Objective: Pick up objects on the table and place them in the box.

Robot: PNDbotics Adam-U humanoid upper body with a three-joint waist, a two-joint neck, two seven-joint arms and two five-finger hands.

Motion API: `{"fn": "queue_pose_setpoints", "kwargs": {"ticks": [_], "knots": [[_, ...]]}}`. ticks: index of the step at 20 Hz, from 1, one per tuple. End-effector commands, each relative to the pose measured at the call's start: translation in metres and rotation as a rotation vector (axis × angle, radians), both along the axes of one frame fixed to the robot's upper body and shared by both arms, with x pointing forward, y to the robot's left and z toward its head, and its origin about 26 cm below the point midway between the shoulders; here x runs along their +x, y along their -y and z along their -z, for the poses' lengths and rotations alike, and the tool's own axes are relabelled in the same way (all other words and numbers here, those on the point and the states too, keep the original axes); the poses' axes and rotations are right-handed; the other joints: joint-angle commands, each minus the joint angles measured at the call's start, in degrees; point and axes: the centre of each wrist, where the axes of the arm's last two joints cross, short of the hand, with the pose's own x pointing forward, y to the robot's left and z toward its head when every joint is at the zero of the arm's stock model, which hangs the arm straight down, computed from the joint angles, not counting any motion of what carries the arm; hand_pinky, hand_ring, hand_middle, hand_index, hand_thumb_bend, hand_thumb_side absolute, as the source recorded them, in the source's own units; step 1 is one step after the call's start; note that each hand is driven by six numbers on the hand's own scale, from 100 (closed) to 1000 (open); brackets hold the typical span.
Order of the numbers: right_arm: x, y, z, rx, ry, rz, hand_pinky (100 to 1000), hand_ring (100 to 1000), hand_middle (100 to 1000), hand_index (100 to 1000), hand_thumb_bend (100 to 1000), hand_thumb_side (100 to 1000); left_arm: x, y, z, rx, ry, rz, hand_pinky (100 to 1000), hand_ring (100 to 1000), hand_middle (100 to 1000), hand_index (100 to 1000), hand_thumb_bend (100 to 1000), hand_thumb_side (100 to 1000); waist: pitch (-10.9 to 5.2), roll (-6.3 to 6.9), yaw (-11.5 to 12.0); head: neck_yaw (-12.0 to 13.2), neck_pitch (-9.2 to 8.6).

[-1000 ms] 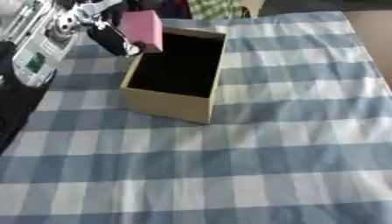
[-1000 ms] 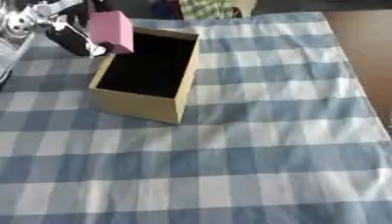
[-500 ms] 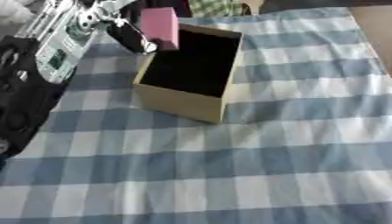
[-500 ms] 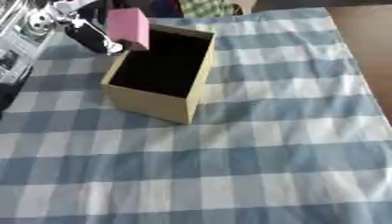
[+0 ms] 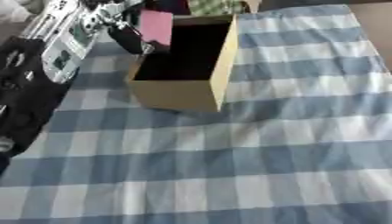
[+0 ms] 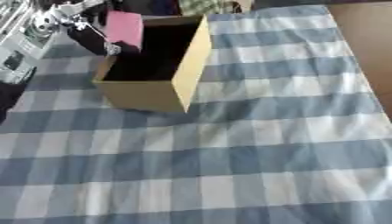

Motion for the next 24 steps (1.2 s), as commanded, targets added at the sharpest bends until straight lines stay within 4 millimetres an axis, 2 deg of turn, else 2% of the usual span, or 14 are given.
{"fn": "queue_pose_setpoints", "kwargs": {"ticks": [1, 4, 14, 18, 24], "knots": [[-0.004, 0.001, -0.007, -0.023, 0.020, 0.001, 856, 661, 652, 740, 100, 898, -0.016, -0.004, -0.034, 0.008, 0.087, -0.004, 432, 465, 550, 710, 100, 135, -1.82, 0.06, 0.16, -0.51, 0.98], [-0.004, 0.002, -0.006, -0.022, 0.018, 0.001, 857, 661, 652, 741, 100, 899, -0.024, 0.001, -0.042, 0.006, 0.092, 0.021, 434, 467, 552, 711, 100, 139, -2.28, 0.31, 0.19, -0.70, 1.03], [-0.004, 0.001, -0.004, -0.007, 0.008, 0.001, 857, 661, 651, 740, 100, 898, -0.031, 0.019, -0.043, -0.038, 0.053, 0.099, 412, 454, 541, 707, 100, 164, -2.62, 0.52, -0.31, -0.71, 0.79], [-0.004, 0.001, -0.004, -0.005, 0.008, -0.001, 858, 661, 650, 740, 100, 898, -0.028, 0.025, -0.034, -0.065, -0.011, 0.134, 401, 447, 537, 704, 100, 182, -2.47, 0.37, -0.42, -0.67, 1.01], [-0.003, 0.000, -0.004, 0.003, 0.010, -0.007, 858, 661, 649, 739, 100, 897, -0.016, 0.034, -0.006, -0.095, -0.139, 0.163, 389, 440, 532, 701, 100, 206, -2.13, 0.06, -0.74, -0.52, 1.04]]}}
